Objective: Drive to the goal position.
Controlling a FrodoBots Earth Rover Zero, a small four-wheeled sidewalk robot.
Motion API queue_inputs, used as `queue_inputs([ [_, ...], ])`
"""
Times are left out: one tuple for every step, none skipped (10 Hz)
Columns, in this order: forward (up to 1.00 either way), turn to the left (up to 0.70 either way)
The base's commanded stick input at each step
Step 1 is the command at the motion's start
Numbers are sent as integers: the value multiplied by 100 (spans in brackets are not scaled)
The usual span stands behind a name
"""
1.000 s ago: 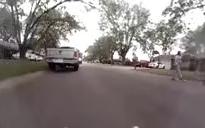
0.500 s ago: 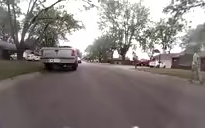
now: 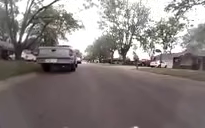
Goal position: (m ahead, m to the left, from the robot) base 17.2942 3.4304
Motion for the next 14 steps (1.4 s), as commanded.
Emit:
queue_inputs([
  [70,-5],
  [70,-5],
  [70,-5],
  [70,-5],
  [70,-5],
  [70,22],
  [70,30],
  [70,30],
  [70,-1],
  [70,-5],
  [70,-5],
  [70,-5],
  [70,-5],
  [70,-5],
])
